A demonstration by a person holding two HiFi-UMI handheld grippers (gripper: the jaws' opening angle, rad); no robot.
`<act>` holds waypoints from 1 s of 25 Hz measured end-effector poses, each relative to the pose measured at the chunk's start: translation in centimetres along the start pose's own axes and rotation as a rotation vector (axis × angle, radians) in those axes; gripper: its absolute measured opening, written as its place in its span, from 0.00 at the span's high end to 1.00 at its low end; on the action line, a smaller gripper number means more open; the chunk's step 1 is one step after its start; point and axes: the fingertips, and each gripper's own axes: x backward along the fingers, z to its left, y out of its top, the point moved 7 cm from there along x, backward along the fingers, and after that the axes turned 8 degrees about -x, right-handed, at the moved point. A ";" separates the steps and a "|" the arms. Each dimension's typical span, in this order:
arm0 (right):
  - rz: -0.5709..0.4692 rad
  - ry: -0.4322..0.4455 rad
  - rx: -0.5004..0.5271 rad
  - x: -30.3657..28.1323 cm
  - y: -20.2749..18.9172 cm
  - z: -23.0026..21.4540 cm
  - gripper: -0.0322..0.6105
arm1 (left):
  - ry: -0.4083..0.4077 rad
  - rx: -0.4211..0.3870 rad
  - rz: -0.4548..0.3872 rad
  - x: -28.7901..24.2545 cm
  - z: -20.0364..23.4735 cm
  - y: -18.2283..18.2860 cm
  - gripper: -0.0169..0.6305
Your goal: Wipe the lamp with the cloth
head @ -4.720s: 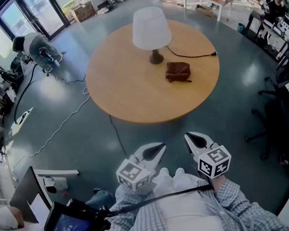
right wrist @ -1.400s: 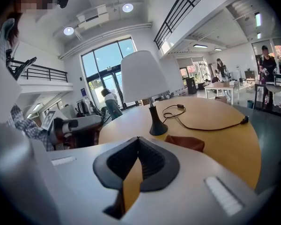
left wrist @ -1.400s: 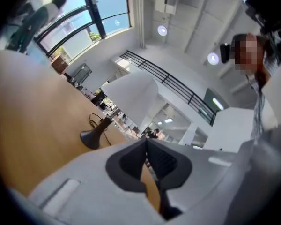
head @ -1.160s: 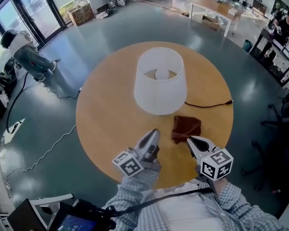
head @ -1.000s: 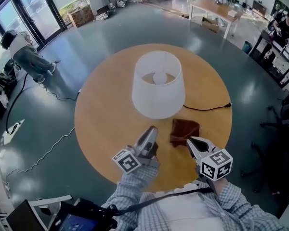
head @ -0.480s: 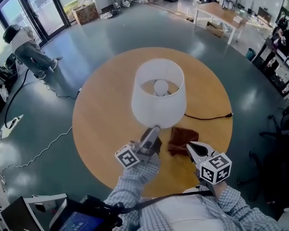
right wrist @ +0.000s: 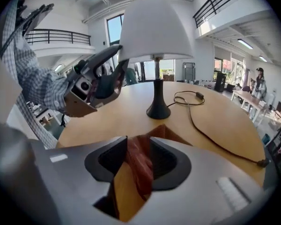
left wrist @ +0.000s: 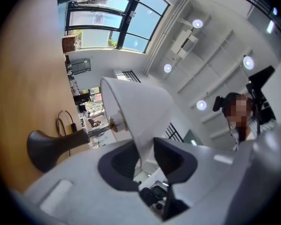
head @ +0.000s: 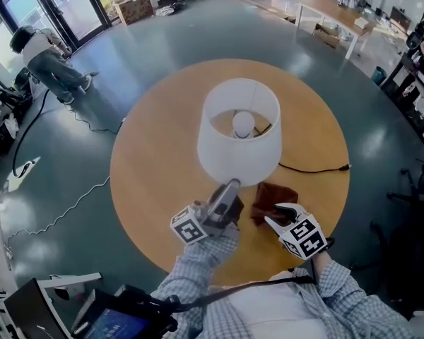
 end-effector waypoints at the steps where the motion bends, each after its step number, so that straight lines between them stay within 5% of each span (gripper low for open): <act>1: 0.035 0.005 0.028 -0.7 -0.4 0.0 0.69 | 0.003 0.000 -0.001 0.0 -0.1 -0.1 0.82; 8: 0.218 0.009 0.175 -4.4 -1.7 0.3 0.58 | 0.012 0.005 0.000 0.2 -0.7 -0.6 0.83; 13: 0.196 -0.005 0.182 -4.8 -1.8 -0.5 0.64 | 0.023 0.007 -0.011 0.1 -0.7 -0.7 0.83; 15: 0.177 -0.032 0.144 -5.0 -2.0 -1.4 0.81 | 0.029 0.007 -0.018 0.2 -0.6 -0.8 0.82; 20: 0.110 0.006 -0.081 -4.1 -1.6 -2.4 0.85 | 0.041 0.006 -0.020 0.3 -0.6 -0.8 0.82; 25: -0.145 0.043 -0.356 0.5 1.4 -4.0 0.85 | 0.051 0.001 -0.022 0.3 -0.7 -0.8 0.82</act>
